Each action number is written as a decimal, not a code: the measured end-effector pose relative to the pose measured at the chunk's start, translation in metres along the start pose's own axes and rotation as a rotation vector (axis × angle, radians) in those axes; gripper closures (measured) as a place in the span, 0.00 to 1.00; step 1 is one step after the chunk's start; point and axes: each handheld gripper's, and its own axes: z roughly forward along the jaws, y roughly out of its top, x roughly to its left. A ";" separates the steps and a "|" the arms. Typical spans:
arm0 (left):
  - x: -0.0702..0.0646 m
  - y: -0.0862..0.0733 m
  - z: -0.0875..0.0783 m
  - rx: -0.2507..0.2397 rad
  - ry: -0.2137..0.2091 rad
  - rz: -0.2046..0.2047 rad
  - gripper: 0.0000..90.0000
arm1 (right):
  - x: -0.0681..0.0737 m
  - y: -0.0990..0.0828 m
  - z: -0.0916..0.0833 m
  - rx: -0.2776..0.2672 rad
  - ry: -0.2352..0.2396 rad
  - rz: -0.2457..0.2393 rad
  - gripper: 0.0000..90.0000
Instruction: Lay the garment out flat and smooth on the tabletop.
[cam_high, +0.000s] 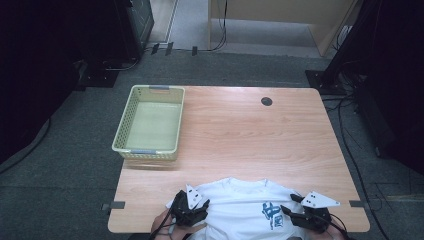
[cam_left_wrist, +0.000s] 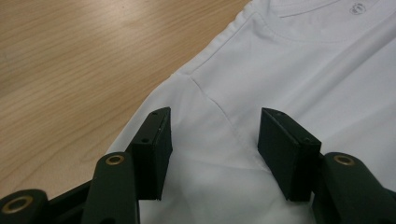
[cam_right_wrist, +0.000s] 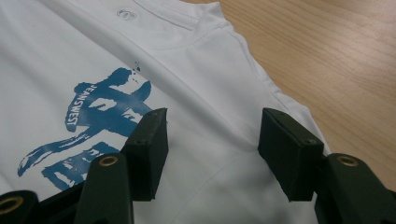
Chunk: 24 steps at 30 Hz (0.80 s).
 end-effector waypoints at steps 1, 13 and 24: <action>0.001 0.002 0.002 0.002 0.000 -0.002 0.51 | -0.002 0.001 0.001 0.000 0.000 -0.001 0.48; 0.019 0.029 0.028 0.010 0.005 -0.008 0.49 | -0.024 0.014 0.013 0.001 -0.014 0.020 0.45; 0.032 0.043 0.042 0.013 0.029 -0.025 0.45 | -0.035 0.022 0.024 -0.007 -0.005 0.006 0.42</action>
